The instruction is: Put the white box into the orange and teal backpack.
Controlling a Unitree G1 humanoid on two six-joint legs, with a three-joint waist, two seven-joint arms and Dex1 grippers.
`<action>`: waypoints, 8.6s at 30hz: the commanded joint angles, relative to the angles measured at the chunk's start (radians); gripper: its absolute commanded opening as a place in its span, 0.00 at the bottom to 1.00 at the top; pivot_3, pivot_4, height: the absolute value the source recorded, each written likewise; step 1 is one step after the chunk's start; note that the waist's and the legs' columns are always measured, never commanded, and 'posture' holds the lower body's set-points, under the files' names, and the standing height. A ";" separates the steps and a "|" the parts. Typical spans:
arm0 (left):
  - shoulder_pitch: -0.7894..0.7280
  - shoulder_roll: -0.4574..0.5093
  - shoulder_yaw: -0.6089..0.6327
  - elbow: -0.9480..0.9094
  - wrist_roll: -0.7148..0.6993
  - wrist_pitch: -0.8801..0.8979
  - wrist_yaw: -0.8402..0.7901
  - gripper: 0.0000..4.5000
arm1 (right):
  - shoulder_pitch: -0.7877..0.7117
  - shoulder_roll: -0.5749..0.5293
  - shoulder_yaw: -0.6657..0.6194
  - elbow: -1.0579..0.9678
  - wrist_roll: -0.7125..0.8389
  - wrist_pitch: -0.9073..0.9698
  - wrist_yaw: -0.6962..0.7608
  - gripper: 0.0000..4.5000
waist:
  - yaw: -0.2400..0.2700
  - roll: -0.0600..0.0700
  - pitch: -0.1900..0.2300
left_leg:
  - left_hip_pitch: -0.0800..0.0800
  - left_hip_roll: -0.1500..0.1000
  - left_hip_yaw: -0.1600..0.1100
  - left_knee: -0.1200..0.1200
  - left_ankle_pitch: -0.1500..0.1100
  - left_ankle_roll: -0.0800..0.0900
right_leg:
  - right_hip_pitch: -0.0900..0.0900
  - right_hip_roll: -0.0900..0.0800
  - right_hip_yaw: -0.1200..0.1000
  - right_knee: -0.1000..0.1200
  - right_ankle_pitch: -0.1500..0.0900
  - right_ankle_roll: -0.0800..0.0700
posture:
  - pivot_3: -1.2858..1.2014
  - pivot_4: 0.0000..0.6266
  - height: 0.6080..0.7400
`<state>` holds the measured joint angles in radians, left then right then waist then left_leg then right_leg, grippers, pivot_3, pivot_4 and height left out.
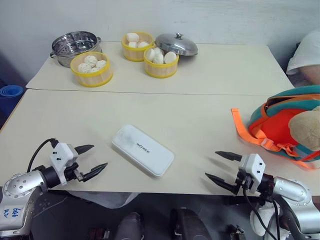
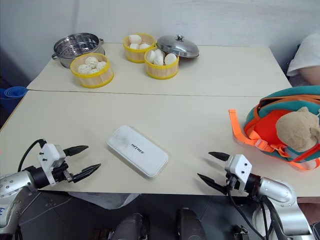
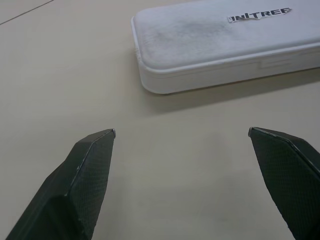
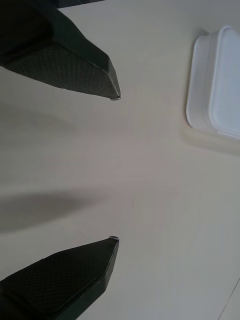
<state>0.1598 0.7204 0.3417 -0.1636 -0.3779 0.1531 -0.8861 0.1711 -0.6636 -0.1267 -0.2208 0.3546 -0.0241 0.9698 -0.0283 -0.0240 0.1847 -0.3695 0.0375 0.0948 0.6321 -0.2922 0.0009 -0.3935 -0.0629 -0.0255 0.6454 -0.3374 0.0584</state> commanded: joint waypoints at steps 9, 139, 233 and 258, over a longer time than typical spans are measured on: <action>-0.144 0.007 0.054 -0.013 -0.096 0.135 0.087 0.91 | -0.002 -0.033 0.022 -0.088 0.057 0.046 0.054 0.87 | 0.001 0.000 0.000 | 0.000 0.000 0.000 0.001 0.000 0.000 | 0.000 0.000 0.000 0.001 0.000 0.000 | 0.52 0.24 1.00; -0.434 -0.117 -0.392 -0.031 -0.279 0.384 -0.315 0.27 | -0.048 -0.271 -0.617 0.409 0.225 0.285 0.061 1.00 | 0.001 0.003 0.000 | 0.000 -0.001 0.001 0.002 0.001 0.001 | 0.001 0.004 0.004 -0.001 0.001 0.002 | 0.52 0.24 1.00; -0.952 -0.138 -0.338 0.290 -0.067 0.077 -0.405 0.99 | -0.147 -0.121 -0.194 -0.305 0.610 0.747 -0.096 0.00 | 0.024 -0.002 0.003 | -0.015 -0.003 -0.001 0.020 0.001 0.005 | -0.003 0.001 0.003 -0.004 0.009 0.016 | 0.52 0.24 1.00; -0.860 -0.378 -0.565 -0.018 -0.115 0.154 -0.300 0.87 | -0.242 -0.106 -0.121 -0.228 0.517 0.700 0.007 0.00 | 0.027 -0.002 0.003 | -0.016 -0.007 -0.002 0.023 0.000 0.010 | 0.000 -0.002 0.003 -0.006 0.010 0.018 | 0.52 0.24 1.00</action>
<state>-0.6756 0.3532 -0.2267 -0.1632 -0.4769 0.3168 -1.1998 -0.0637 -0.7826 -0.2364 -0.4249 0.8437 0.6953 0.9717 -0.0009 -0.0260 0.1873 -0.3857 0.0307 0.0927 0.6552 -0.2922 0.0111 -0.3940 -0.0649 -0.0222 0.6397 -0.3272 0.0765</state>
